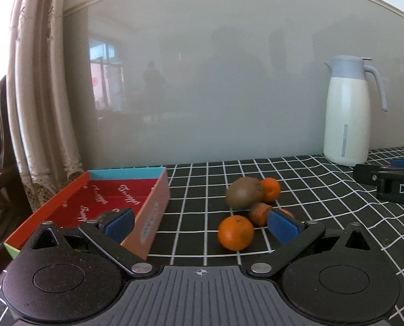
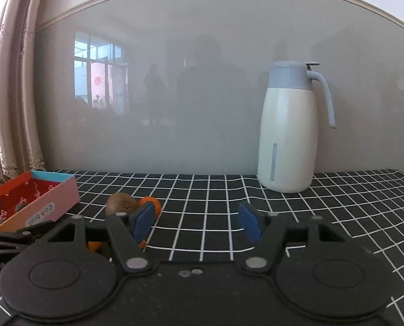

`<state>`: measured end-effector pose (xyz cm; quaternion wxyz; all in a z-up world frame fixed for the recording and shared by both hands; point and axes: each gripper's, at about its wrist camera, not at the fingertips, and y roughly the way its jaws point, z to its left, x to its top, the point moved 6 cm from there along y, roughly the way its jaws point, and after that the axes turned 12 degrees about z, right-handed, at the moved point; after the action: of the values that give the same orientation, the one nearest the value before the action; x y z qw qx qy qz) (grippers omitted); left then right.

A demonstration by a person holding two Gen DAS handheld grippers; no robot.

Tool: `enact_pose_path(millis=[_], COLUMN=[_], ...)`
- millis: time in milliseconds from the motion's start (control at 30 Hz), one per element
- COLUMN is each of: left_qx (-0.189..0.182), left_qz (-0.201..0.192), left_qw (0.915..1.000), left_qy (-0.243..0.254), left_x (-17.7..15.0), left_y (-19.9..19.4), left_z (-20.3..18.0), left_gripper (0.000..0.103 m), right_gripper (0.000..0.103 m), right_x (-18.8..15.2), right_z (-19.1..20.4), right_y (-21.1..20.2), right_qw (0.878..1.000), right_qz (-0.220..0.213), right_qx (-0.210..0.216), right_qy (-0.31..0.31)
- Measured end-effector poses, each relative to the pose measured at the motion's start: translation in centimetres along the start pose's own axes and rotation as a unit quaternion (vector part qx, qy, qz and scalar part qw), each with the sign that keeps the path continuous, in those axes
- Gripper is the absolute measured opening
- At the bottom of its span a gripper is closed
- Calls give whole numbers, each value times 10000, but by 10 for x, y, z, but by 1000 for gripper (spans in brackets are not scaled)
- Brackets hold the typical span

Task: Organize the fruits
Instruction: 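Withdraw the right gripper while moving the left gripper to a mandarin, then close the left gripper on the mandarin and lift it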

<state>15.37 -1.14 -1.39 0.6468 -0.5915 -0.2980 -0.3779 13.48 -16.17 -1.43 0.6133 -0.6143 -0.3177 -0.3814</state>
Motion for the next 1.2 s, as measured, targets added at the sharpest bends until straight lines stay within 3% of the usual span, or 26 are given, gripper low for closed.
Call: enact_pose_path(millis=[533,967,1000,1033,1100,1200], left_qx=[-182,-257,-272,-306,-415,-433], left_qz=[358,987,1029,1108,1309,1315], left_qw=[9992,9948,9943,9934,9905,9903], left_qy=[-17,0,4,-1,-47,-102], left_x=[-2,-3,-3,-4,-7,-7], left_y=[39,86,87,90,97,98], left_z=[-24,-38,-39,-39,-39,-38], left_gripper=[103,102,97,74,48,44], right_gripper=[67,67,67,67,67,67], right_x=[-5,-6,-6,-6,-7,-8], right_z=[-29,-40,-41,-42,-42,-40], right_y=[0,8,8,9,9,10], right_qw=[9997,9994,9993,9993,9994,9994], right_qz=[87,199,203,205,208,232], right_qx=[-180,-259,-260,-256,-249,-236], right_qy=[125,141,153,165,155,106])
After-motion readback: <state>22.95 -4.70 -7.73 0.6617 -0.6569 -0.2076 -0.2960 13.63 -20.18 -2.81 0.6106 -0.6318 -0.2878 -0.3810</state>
